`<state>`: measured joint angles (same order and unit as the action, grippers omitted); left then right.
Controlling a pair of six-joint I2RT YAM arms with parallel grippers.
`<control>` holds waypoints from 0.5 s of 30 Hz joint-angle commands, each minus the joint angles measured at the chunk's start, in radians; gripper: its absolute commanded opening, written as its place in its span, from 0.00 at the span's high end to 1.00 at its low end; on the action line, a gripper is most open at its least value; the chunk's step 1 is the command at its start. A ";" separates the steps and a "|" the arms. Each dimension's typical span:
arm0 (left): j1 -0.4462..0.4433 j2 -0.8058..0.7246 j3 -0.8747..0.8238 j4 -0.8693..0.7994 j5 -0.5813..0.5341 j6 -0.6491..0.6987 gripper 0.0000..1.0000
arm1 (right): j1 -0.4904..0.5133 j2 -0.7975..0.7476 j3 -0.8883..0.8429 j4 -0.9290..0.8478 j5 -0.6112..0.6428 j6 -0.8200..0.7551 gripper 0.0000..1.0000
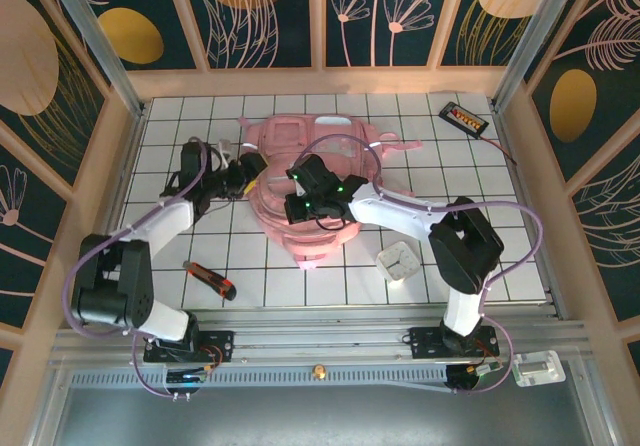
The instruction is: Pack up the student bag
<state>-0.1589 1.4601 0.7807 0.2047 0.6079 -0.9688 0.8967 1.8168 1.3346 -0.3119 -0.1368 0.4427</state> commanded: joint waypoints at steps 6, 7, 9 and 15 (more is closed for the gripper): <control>-0.057 -0.042 -0.111 0.230 0.038 -0.228 0.36 | 0.001 -0.017 0.002 0.010 -0.047 -0.024 1.00; -0.069 -0.032 -0.113 0.249 0.037 -0.243 0.37 | 0.001 -0.016 0.002 0.014 -0.049 -0.022 1.00; -0.085 -0.014 -0.114 0.267 0.033 -0.260 0.38 | 0.001 -0.016 0.000 0.020 -0.053 -0.021 1.00; -0.100 0.023 -0.126 0.311 0.031 -0.289 0.41 | -0.001 -0.026 -0.002 0.023 -0.049 -0.023 1.00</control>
<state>-0.2382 1.4654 0.6647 0.4252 0.6201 -1.2137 0.8909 1.8168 1.3342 -0.3103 -0.1520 0.4427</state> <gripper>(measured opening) 0.592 0.048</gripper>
